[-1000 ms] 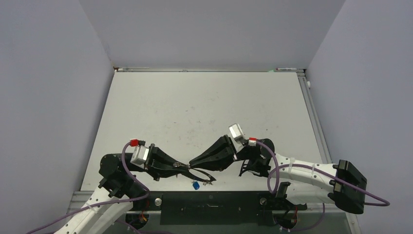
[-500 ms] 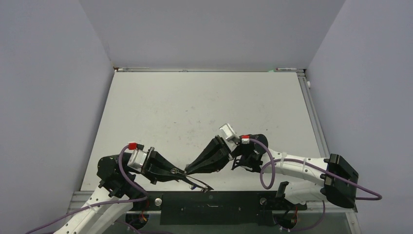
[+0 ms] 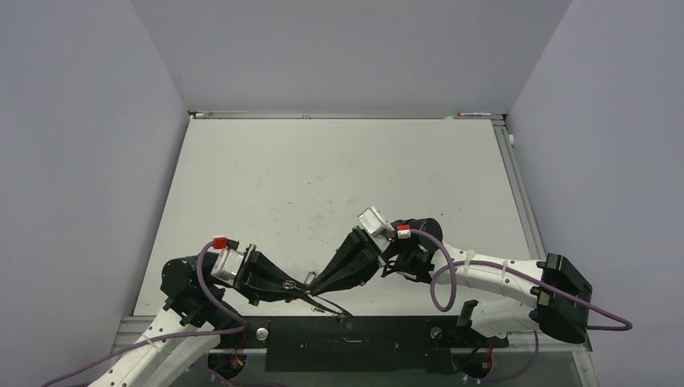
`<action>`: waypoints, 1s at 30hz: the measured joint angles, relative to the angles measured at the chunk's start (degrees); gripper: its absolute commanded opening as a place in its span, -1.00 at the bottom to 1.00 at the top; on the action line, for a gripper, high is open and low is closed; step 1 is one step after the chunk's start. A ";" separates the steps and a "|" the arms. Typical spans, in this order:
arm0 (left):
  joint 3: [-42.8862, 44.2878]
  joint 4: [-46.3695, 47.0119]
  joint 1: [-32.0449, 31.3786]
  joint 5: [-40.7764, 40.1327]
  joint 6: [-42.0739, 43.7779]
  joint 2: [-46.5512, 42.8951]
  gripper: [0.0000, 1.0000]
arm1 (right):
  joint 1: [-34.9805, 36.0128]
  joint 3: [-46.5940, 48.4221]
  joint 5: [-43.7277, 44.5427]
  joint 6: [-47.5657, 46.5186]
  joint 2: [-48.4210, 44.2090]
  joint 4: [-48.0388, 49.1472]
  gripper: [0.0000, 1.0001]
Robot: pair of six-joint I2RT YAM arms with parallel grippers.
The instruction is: Put the keys on the keyring
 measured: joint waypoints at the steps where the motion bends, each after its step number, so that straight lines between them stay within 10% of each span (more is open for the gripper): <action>1: 0.02 -0.04 0.00 0.04 0.00 0.00 -1.00 | 0.00 0.07 -0.13 0.00 0.00 -0.13 -0.89; 21: 0.02 -1.20 0.00 0.28 0.68 0.13 -1.00 | -1.55 13.49 -11.43 -1.33 6.71 -13.94 -0.89; 30: 1.33 -8.61 0.24 -4.17 6.03 -0.92 0.42 | -1.95 15.37 -8.98 -19.85 1.29 -40.83 -0.90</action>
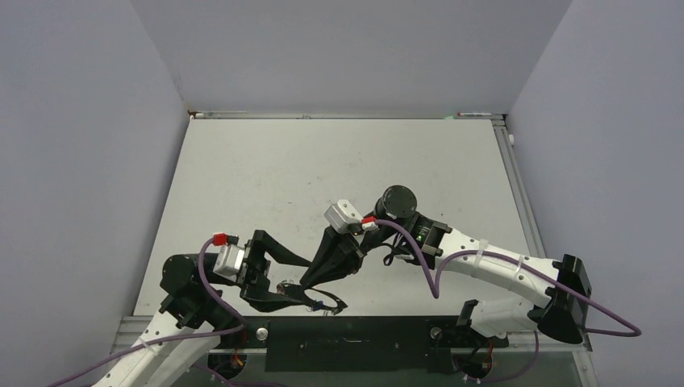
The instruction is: Put the keys on the keyring
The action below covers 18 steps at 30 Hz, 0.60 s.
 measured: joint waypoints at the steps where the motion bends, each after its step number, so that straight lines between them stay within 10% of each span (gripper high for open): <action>1: 0.33 -0.44 0.15 -0.44 0.24 -0.22 0.44 | -0.09 -0.02 0.52 -1.57 -0.50 -2.34 -0.89; 18: 0.90 -4.63 1.68 -5.49 4.52 -2.23 0.14 | -1.31 -1.07 11.93 -10.86 -4.22 -14.86 -0.89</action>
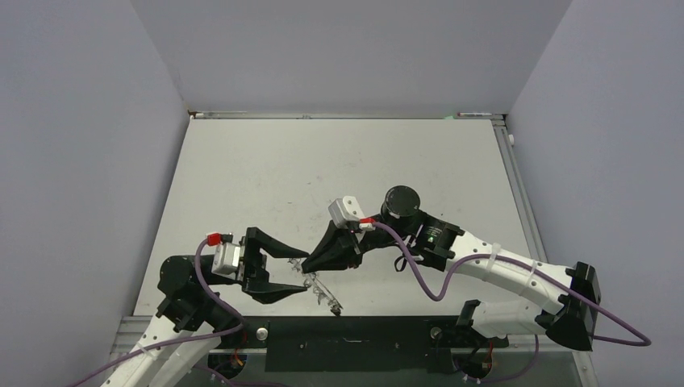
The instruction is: Put the keys on the keyring
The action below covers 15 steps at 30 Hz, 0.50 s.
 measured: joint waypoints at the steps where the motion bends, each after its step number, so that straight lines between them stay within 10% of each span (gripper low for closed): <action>1: 0.00 -0.17 0.07 -0.46 0.26 -0.11 0.07 | -0.09 -0.33 0.68 0.00 -0.37 0.02 -0.89; 15: 0.00 -0.70 0.50 -3.06 1.75 -0.26 -0.46 | -0.11 -1.11 3.93 0.48 -1.79 1.33 -0.89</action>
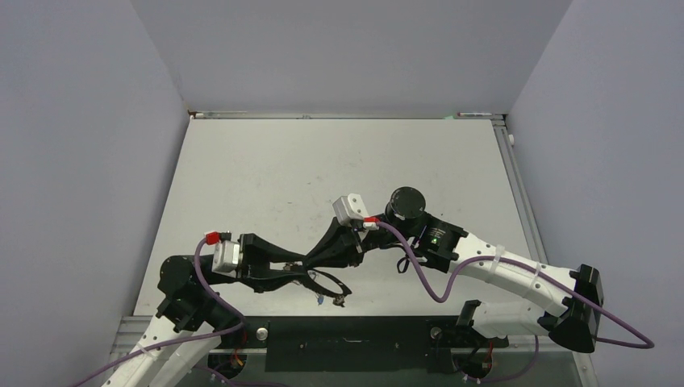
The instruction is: Put the keys on the keyring
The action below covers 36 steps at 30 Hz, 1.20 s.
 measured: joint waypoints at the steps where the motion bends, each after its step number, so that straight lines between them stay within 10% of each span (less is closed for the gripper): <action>1: 0.00 0.04 0.00 -0.11 -0.02 0.02 -0.48 | 0.00 -0.02 0.00 0.02 0.00 0.04 -0.90; 8: 0.00 0.31 0.26 -0.57 -0.22 0.31 -0.96 | 0.00 -0.09 0.20 0.22 0.00 0.33 -0.89; 15: 0.02 0.79 0.33 -0.33 -0.26 0.37 -1.00 | -0.26 -0.11 1.79 0.17 0.13 0.76 -0.88; 22: 0.02 -0.50 1.03 -2.54 0.74 0.13 -1.00 | 0.02 -0.11 4.63 1.18 0.11 1.66 0.02; 36: 0.00 -0.92 1.07 -3.48 1.40 -0.98 -1.00 | -6.34 -0.13 2.49 -0.79 -6.43 -1.14 -0.12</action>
